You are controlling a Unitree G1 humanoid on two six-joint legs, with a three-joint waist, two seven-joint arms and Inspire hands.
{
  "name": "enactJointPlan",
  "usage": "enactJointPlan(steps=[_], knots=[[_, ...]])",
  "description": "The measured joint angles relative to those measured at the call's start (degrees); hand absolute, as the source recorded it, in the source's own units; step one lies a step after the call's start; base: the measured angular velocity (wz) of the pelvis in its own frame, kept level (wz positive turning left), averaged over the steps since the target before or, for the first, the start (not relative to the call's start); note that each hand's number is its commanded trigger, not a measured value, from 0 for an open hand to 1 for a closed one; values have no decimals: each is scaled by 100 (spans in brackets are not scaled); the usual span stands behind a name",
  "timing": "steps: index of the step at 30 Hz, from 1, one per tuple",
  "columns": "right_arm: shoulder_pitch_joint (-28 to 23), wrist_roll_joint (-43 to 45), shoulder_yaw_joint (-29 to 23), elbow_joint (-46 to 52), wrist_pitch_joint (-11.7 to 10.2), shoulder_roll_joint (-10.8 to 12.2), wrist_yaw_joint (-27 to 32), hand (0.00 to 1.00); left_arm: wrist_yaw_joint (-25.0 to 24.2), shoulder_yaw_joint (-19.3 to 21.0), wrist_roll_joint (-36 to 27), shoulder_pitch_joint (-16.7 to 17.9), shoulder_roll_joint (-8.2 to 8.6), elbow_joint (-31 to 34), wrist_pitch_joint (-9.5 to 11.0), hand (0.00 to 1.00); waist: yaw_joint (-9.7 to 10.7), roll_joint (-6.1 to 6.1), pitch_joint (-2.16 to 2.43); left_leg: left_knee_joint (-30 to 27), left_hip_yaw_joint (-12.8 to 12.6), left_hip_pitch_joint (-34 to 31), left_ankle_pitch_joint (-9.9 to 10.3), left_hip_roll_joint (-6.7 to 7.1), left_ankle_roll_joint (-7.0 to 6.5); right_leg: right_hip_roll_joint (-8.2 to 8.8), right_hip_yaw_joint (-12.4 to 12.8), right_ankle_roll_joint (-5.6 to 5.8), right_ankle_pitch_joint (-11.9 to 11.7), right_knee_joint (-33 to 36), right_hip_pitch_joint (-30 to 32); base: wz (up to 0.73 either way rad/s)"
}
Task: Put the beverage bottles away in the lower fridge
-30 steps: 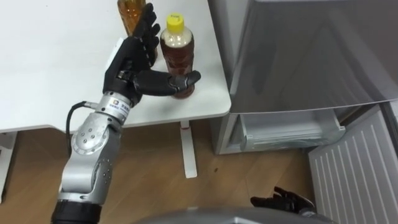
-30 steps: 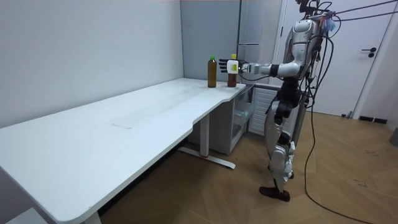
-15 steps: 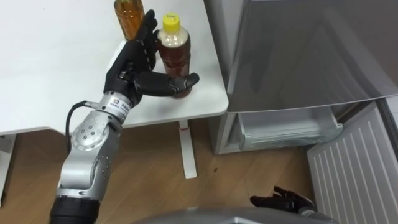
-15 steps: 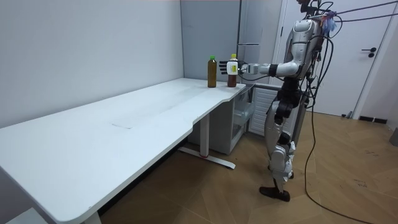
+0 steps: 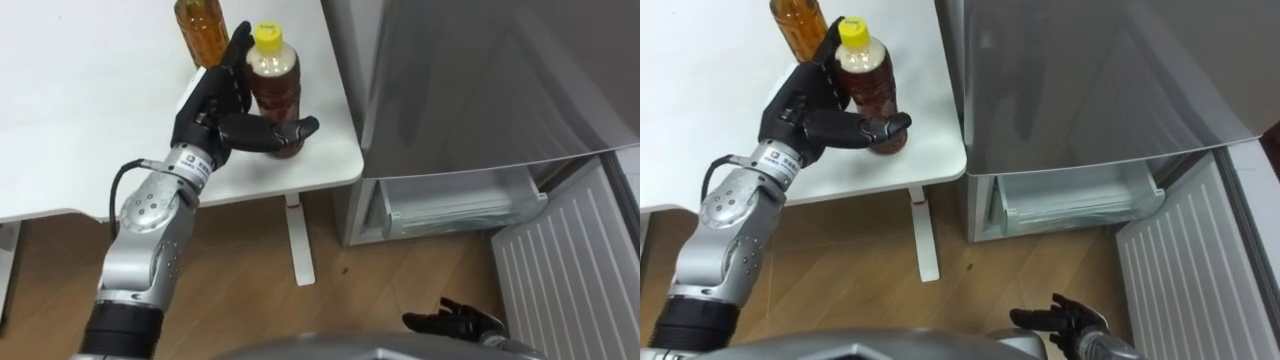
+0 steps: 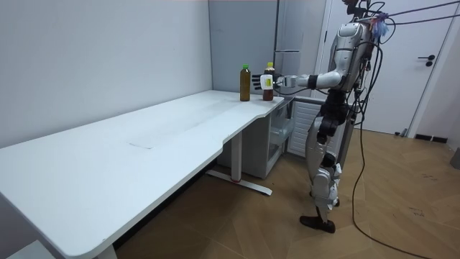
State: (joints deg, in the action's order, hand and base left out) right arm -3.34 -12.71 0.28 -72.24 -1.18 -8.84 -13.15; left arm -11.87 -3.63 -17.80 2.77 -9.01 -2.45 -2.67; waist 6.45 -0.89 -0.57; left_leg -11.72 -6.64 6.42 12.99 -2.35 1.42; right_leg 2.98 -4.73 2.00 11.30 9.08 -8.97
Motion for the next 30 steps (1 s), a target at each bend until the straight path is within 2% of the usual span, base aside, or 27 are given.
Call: enactJointPlan(steps=[1, 2, 13, 17, 20, 30], knots=[[0, 0, 0, 0, 0, 0, 0, 0, 0, 0, 0, 0, -1, -16, 0, 83, 1, 0, 0, 0, -1, 0, 0, 0, 0, 0, 1, 0, 0, -1, 0, 0], [1, 0, -1, 0, -1, 0, 0, 0, 1, 0, 0, 0, -2, -37, 0, 100, 7, 2, 1, 1, -3, -1, 0, 1, 0, 0, 2, 0, 0, -2, 0, 0], [25, -1, -43, 0, -6, -14, 46, 0, 39, 1, 1, -16, -74, -61, 0, 100, 134, 99, 4, 1, -41, 16, 0, 1, 0, 0, 42, 0, 0, -1, 5, -1], [64, 0, -43, -3, 1, -21, 45, 0, -6, -12, 2, -19, -99, -91, -3, 100, 132, 99, 0, 1, -42, 9, 0, 1, -1, 0, 42, 0, 0, -1, 6, 0], [75, -1, -43, -3, 2, -23, 44, 0, -57, -9, 0, -18, -116, -106, -151, 100, 127, 98, -1, 0, -42, -4, 0, 1, -1, 0, 43, 1, 0, -15, 10, 0], [75, 3, -46, -2, 1, -30, 32, 0, -92, -11, 4, -30, -114, -103, -174, 100, 143, 51, 3, 3, -41, 7, -1, 3, 0, 0, 41, 1, 0, -27, 15, 0]])
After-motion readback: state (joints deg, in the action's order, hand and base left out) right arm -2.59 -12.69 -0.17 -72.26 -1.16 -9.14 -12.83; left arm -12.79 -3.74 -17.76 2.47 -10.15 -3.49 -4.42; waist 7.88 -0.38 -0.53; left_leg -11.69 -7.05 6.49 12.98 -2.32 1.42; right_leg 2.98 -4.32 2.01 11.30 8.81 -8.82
